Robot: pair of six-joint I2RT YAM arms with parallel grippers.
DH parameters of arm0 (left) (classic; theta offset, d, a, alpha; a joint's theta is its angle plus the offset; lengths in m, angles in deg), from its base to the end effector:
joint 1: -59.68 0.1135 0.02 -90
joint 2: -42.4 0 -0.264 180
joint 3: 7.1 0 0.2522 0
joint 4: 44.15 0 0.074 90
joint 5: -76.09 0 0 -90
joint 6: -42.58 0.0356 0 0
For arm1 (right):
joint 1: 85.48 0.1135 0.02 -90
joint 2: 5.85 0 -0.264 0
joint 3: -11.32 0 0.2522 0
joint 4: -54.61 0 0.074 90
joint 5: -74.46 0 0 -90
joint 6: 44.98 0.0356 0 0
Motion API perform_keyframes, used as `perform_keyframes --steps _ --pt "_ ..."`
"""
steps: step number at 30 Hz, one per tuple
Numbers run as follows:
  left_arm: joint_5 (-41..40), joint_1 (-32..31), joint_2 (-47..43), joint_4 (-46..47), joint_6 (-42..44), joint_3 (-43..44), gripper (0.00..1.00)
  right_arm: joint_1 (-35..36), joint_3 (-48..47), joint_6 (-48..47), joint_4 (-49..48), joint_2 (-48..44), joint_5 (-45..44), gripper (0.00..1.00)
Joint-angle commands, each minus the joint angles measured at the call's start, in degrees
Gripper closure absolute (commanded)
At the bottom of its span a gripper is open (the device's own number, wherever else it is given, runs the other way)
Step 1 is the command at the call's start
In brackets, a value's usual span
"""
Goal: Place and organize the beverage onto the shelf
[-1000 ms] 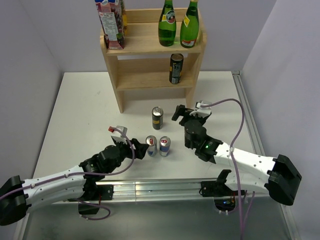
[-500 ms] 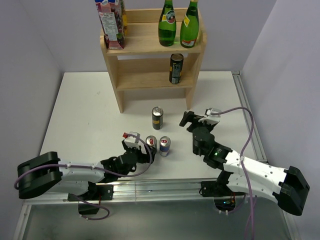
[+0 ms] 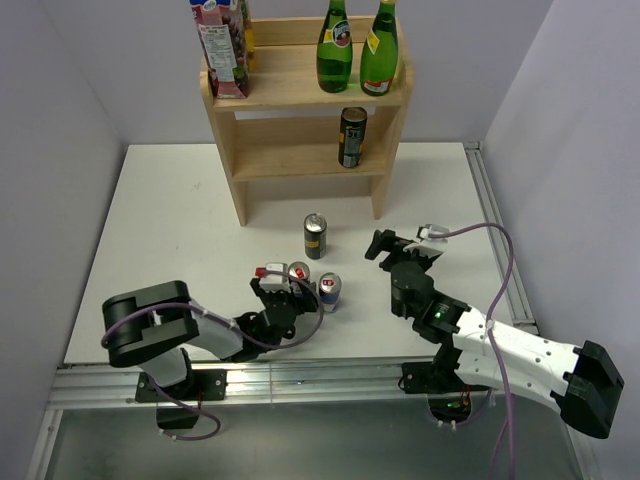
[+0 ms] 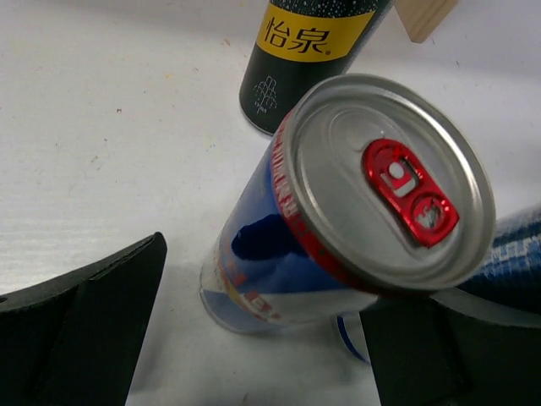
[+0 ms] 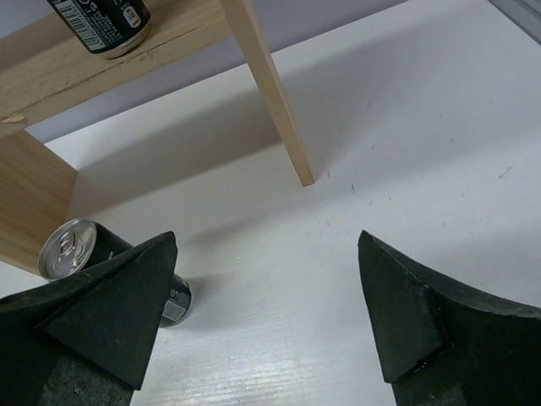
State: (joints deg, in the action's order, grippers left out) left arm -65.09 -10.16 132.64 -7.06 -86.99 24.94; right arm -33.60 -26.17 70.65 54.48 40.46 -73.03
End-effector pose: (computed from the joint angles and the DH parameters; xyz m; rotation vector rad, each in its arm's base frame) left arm 0.1101 -0.2194 0.1285 -0.0971 1.8232 -0.4911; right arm 0.1341 0.1222 0.2517 0.3468 1.6179 0.1644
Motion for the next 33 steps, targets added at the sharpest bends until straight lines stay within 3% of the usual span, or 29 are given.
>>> perform_keyframes --steps 1,6,7,9,12,13,17,22,25,29,33 --pt "-4.9 -0.3 4.0 6.4 2.7 3.3 0.04 0.2 0.4 2.1 -1.1 0.5 -1.3 0.06" --pt "-6.7 -0.3 7.4 5.5 3.3 7.1 0.07 0.3 0.6 2.9 -1.4 1.0 -0.9 0.06" --pt "-7.1 -0.3 8.1 5.9 4.3 7.4 0.16 0.2 0.6 2.9 -1.5 0.9 -0.9 0.06" --pt "-7.9 -0.3 8.3 5.1 4.1 8.0 0.23 0.3 0.7 2.8 -1.7 1.0 -0.9 0.06" --pt "-8.9 0.0 7.9 3.4 4.2 8.7 0.43 0.2 0.8 2.8 -1.8 1.0 -0.7 0.06" --pt "-9.6 0.1 7.8 3.1 4.2 8.7 0.77 0.3 0.9 2.7 -1.8 1.1 -0.7 0.06" --pt "-10.5 0.3 6.6 -0.7 2.8 8.9 0.96 0.3 1.0 3.0 -1.8 1.1 -0.4 0.07" --pt "-13.8 0.3 -0.9 -17.7 3.1 13.0 1.00 0.3 1.2 2.7 -2.2 0.2 -0.1 0.07" --pt "-12.2 0.7 -8.5 -20.1 10.5 14.5 1.00 0.3 1.8 2.5 -2.9 -0.1 0.2 0.07" --pt "-5.4 3.7 -16.6 -24.7 18.0 18.6 1.00 0.3 1.9 2.5 -3.2 -0.2 0.6 0.07" --pt "4.3 11.8 -20.7 -25.2 24.7 22.6 1.00 0.3 2.0 2.5 -3.9 -0.5 1.3 0.07"
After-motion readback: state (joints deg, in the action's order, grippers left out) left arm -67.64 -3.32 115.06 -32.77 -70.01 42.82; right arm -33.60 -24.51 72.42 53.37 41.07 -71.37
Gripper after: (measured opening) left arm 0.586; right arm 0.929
